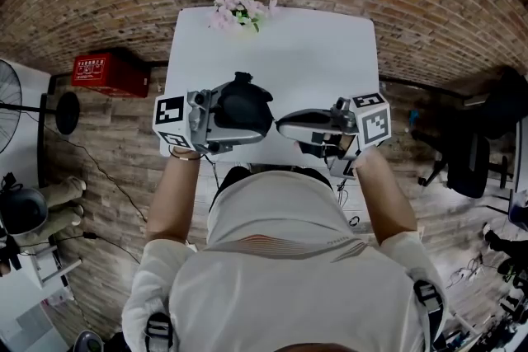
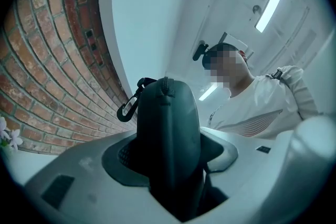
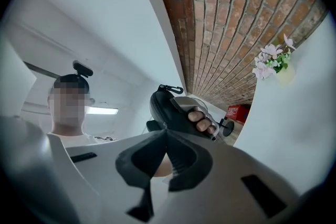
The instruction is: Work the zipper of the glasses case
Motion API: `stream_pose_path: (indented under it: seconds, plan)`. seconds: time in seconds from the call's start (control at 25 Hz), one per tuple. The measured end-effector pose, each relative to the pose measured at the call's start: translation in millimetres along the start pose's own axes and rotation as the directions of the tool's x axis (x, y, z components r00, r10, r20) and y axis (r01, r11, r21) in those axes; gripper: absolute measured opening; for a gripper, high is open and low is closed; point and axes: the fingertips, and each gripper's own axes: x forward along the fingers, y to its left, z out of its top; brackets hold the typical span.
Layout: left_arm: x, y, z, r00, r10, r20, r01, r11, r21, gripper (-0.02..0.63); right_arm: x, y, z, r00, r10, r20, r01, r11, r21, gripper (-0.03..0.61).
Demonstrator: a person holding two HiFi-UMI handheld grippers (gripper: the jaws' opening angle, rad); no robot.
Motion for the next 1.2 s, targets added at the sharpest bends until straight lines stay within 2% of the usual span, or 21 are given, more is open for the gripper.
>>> stream_pose_path:
  seconds: [0.28,0.44,0.64,0.8,0.92,1.12,1.2]
  plan:
    - [0.3,7.5,14.5,0.995,0.035,0.099,-0.032,0.999,-0.035,0.256,-3.0,-4.5,0.3,1.000,-0.017,0.007,0.017,1.000,-0.002,0.051]
    - [-4.1,15.9,32.2,0.981,0.069,0.180,-0.058,0.996,-0.069,0.256,-3.0,-10.2,0.9,0.999,-0.031,0.014,0.031,1.000,0.004,0.051]
    - [-10.0,29.6,52.7,0.944,0.148,0.296,-0.110,0.984,-0.140,0.256,-4.6,-12.8,3.4,0.999,-0.040,0.034,0.040,0.999,0.001,0.051]
    - [-15.4,47.7,62.3,0.901,0.237,0.365,-0.160,0.961,-0.227,0.256,-7.1,-15.9,11.9,0.997,-0.042,0.067,0.042,0.999,0.002,0.051]
    - [-18.4,55.0,66.8,0.877,0.268,0.400,-0.168,0.949,-0.268,0.256,-7.8,-15.4,16.2,0.996,-0.031,0.088,0.031,1.000,0.002,0.051]
    - [-20.8,59.7,71.3,0.856,0.290,0.427,-0.164,0.938,-0.307,0.256,-6.4,-17.2,10.2,0.996,-0.032,0.083,0.032,0.999,0.003,0.051]
    - [-21.6,63.0,73.9,0.840,0.310,0.446,-0.167,0.929,-0.330,0.256,-6.0,-18.2,10.6,0.995,-0.025,0.097,0.025,1.000,0.009,0.051]
